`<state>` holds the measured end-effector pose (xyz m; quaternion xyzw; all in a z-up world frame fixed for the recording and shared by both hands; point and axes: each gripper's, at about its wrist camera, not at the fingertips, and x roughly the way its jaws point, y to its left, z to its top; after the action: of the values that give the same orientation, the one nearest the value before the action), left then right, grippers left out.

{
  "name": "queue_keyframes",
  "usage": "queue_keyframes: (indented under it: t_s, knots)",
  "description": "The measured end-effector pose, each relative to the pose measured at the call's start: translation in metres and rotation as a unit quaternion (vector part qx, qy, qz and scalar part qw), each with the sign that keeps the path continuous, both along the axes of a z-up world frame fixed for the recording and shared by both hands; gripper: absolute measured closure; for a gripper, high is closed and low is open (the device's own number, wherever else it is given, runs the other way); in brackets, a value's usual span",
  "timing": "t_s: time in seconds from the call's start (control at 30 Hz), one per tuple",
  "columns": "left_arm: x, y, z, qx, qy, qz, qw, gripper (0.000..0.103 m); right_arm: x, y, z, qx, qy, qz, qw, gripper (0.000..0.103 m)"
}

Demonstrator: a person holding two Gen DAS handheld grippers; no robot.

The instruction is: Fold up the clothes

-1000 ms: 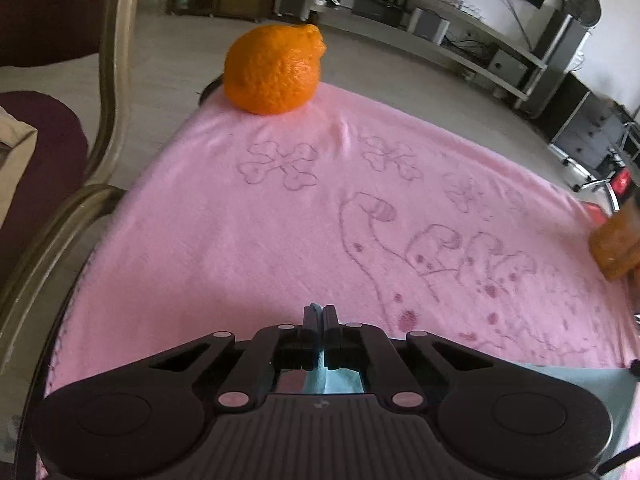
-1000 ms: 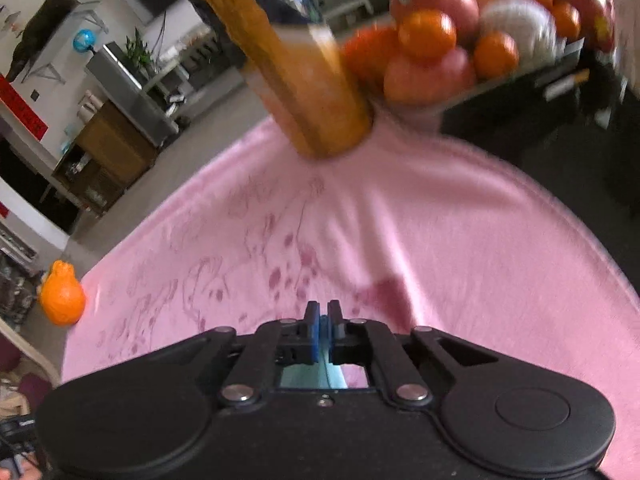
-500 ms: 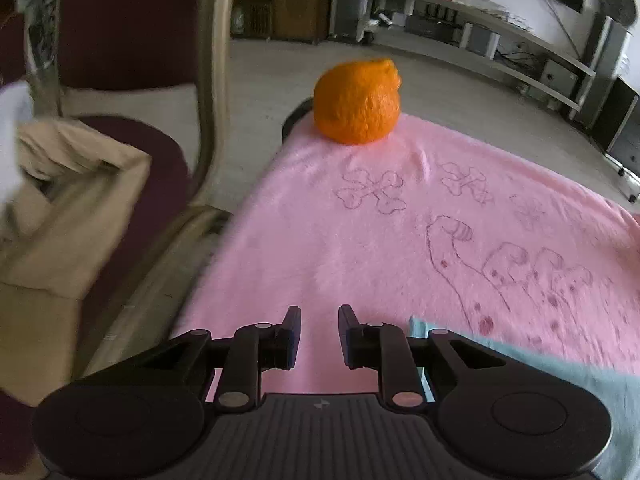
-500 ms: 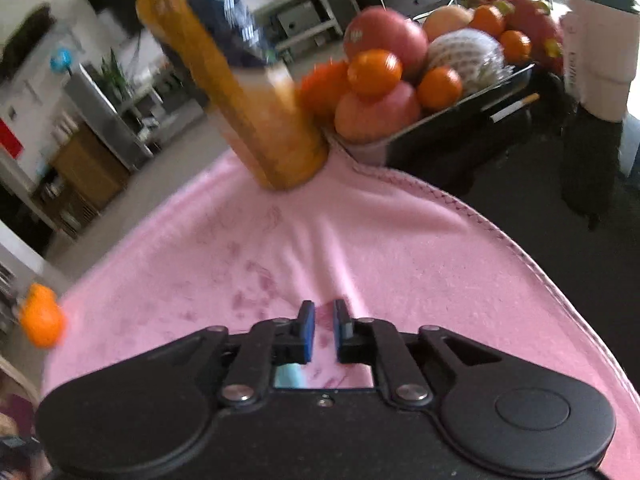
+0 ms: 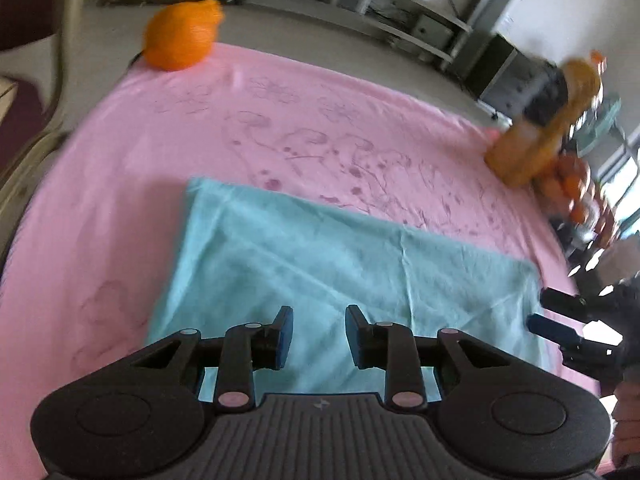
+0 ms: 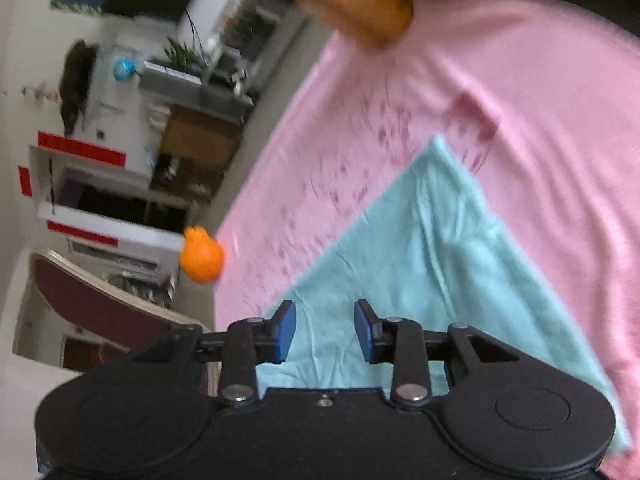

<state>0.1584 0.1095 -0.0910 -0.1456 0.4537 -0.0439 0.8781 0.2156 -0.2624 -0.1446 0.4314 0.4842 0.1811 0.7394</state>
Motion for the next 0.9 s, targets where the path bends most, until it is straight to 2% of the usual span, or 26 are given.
queue_keyframes:
  t_s: [0.1, 0.2, 0.23, 0.27, 0.33, 0.43, 0.5, 0.57, 0.63, 0.73, 0.9]
  knots:
    - [0.01, 0.001, -0.013, -0.018, 0.004, -0.007, 0.9998, 0.08, 0.012, 0.022, -0.012, -0.02, -0.005, 0.049, 0.999, 0.07]
    - [0.009, 0.014, -0.021, 0.01, 0.004, 0.021, 0.9997, 0.082, 0.015, 0.032, -0.016, -0.074, -0.017, 0.085, 0.993, 0.071]
    - [0.006, 0.022, -0.022, 0.017, 0.006, 0.038, 0.9991, 0.086, 0.017, 0.029, -0.018, -0.085, -0.02, 0.089, 0.992, 0.078]
    - [0.002, 0.033, -0.023, 0.015, 0.011, 0.054, 0.9983, 0.085, 0.018, 0.022, -0.019, -0.083, -0.018, 0.082, 0.993, 0.081]
    - [-0.003, 0.054, -0.022, 0.007, 0.022, 0.077, 0.9968, 0.089, 0.016, 0.004, -0.022, -0.075, -0.007, 0.053, 0.996, 0.087]
    - [-0.02, 0.073, -0.02, 0.013, 0.021, 0.084, 0.9961, 0.09, 0.002, -0.039, -0.027, -0.066, 0.015, -0.032, 0.997, 0.096]
    - [-0.031, 0.078, -0.018, 0.04, 0.017, 0.09, 0.995, 0.09, -0.007, -0.069, -0.03, -0.059, 0.029, -0.09, 0.994, 0.096]
    - [-0.04, 0.082, -0.015, 0.088, 0.021, 0.104, 0.9904, 0.089, -0.019, -0.09, -0.032, -0.06, 0.039, -0.132, 0.989, 0.098]
    - [-0.047, 0.09, -0.011, 0.116, 0.031, 0.125, 0.9849, 0.091, -0.031, -0.102, -0.029, -0.062, 0.052, -0.155, 0.985, 0.094]
    - [-0.063, 0.094, 0.001, 0.116, 0.028, 0.127, 0.9847, 0.09, -0.051, -0.103, -0.01, -0.084, 0.041, -0.158, 0.983, 0.078]
    - [-0.085, 0.063, 0.019, 0.045, -0.022, 0.078, 0.9958, 0.079, -0.078, -0.086, 0.012, -0.045, 0.001, -0.114, 0.992, 0.076]
